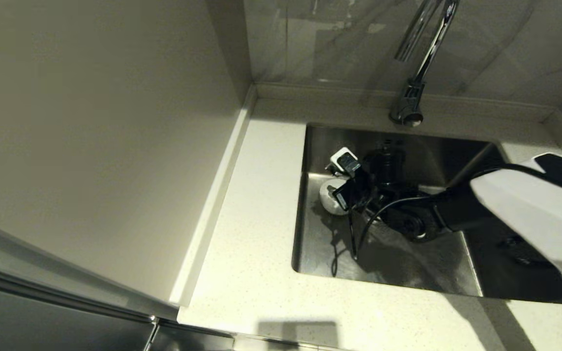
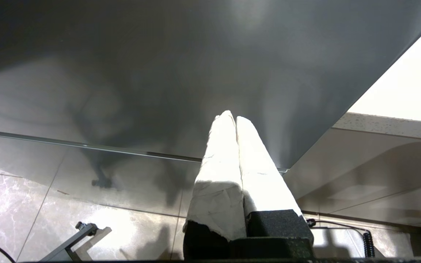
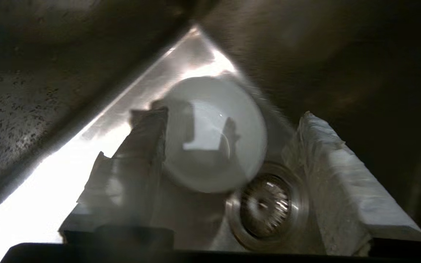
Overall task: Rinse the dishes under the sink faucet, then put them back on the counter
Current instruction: Put a bowl into the sink, then put a plate into the sink
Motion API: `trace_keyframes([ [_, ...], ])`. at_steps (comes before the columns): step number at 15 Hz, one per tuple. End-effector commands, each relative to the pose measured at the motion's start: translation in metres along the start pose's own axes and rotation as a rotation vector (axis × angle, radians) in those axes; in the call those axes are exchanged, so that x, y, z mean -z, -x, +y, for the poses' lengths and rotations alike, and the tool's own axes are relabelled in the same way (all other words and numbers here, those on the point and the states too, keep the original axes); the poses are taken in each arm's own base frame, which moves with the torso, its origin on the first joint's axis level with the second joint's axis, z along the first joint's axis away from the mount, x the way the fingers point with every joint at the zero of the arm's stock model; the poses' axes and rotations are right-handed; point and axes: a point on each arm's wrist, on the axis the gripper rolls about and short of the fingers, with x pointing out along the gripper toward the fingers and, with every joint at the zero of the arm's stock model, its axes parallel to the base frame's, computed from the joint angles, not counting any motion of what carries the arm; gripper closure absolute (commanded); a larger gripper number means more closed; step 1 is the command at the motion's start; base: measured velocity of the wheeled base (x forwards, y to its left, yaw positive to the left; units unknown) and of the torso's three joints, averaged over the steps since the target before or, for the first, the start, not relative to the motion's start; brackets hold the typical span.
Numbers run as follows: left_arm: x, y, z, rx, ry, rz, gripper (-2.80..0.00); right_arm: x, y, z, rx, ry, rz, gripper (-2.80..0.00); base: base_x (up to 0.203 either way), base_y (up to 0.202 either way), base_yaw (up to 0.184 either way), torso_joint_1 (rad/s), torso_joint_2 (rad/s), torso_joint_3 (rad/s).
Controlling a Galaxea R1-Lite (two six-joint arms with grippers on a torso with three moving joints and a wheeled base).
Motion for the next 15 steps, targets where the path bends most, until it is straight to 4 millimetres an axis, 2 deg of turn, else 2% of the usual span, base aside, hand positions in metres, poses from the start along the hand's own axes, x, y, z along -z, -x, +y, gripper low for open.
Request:
trace_keyframes([
  [1,0.000,0.000,0.000,0.000,0.001,-0.002,0.00,-0.039,0.064,-0.044,0.061,-0.040,-0.086,-2.80,0.000,0.000,0.000,0.000,0.00,0.000],
  [3,0.000,0.000,0.000,0.000,0.001,-0.002,0.00,-0.050,0.128,-0.068,0.081,-0.105,-0.113,-2.80,0.000,0.000,0.000,0.000,0.00,0.000],
  [4,0.000,0.000,0.000,0.000,0.001,-0.002,0.00,-0.046,0.158,-0.078,0.091,-0.135,-0.105,-2.80,0.000,0.000,0.000,0.000,0.00,0.000],
  [7,0.000,0.000,0.000,0.000,0.001,-0.002,0.00,-0.012,0.243,-0.108,0.165,-0.216,0.025,-2.80,0.000,0.000,0.000,0.000,0.00,0.000],
  [9,0.000,0.000,0.000,0.000,0.001,-0.002,0.00,0.028,0.287,-0.116,0.200,-0.334,0.301,-2.80,0.000,0.000,0.000,0.000,0.00,0.000],
  [11,0.000,0.000,0.000,0.000,0.001,-0.002,0.00,0.052,0.322,-0.107,0.233,-0.595,0.507,-2.80,0.000,0.000,0.000,0.000,0.00,0.000],
  [12,0.000,0.000,0.000,0.000,0.001,-0.002,0.00,0.060,0.336,-0.102,0.253,-0.664,0.576,-2.80,0.000,0.000,0.000,0.000,0.00,0.000],
  [15,0.000,0.000,0.000,0.000,0.001,-0.002,0.00,0.072,0.353,-0.096,0.304,-0.674,0.696,-2.80,0.000,0.000,0.000,0.000,0.00,0.000],
])
